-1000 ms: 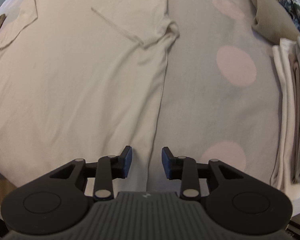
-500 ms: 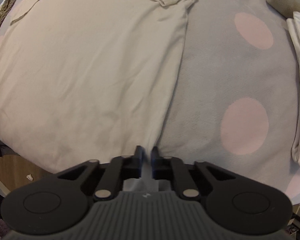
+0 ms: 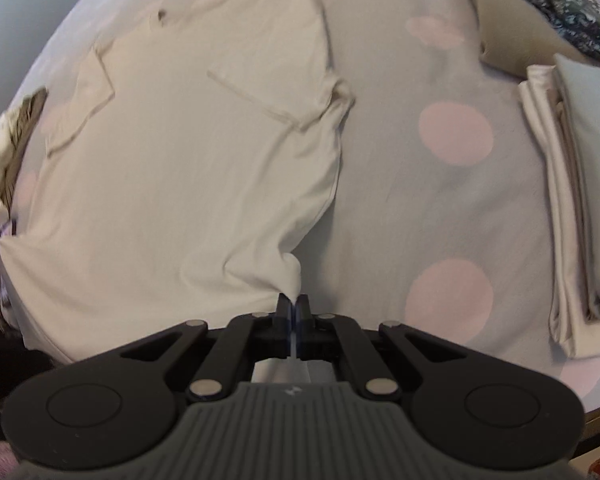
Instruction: Fold clothes
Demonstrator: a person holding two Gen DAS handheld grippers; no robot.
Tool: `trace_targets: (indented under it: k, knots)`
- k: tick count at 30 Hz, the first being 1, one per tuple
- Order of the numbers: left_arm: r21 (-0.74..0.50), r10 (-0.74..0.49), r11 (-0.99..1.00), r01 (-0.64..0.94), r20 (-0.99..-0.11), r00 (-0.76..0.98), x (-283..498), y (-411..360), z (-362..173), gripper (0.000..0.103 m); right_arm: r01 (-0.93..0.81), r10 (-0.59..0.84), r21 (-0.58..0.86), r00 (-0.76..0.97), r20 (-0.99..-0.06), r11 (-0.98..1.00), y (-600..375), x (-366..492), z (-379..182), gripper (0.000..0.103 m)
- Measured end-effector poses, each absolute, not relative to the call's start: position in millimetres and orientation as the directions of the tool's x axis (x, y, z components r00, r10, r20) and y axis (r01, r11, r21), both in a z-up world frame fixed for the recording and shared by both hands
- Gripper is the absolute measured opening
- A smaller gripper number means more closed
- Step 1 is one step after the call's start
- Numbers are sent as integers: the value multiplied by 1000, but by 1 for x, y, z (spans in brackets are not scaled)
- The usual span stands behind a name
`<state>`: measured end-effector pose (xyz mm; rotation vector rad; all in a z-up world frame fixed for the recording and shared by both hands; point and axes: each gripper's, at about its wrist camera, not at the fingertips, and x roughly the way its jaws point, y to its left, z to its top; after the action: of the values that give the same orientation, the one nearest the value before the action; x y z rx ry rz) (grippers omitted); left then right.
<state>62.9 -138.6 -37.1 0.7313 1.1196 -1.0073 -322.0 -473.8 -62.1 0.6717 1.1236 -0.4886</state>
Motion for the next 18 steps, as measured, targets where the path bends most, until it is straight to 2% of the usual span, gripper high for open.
trace_targets:
  k: [5,9,16,18]
  knots:
    - [6,-353,447,895,-917,183,90,-168,-19,0,703,-124,222,406,-906,676,-503,-315,-51,2]
    - [64,-395,460,886,-879,268,100,-194,-5,0,715,-215,205,449,-867,668,-522,-297,-41,2]
    - [165,-341,460,872,-875,345,105,-232,-26,0,720,-279,139,429,-859,680,-545,-259,-51,2]
    - [197,-319,450,871,-876,363,105,-238,-34,1,718,-283,113,407,-868,687,-547,-251,-58,5]
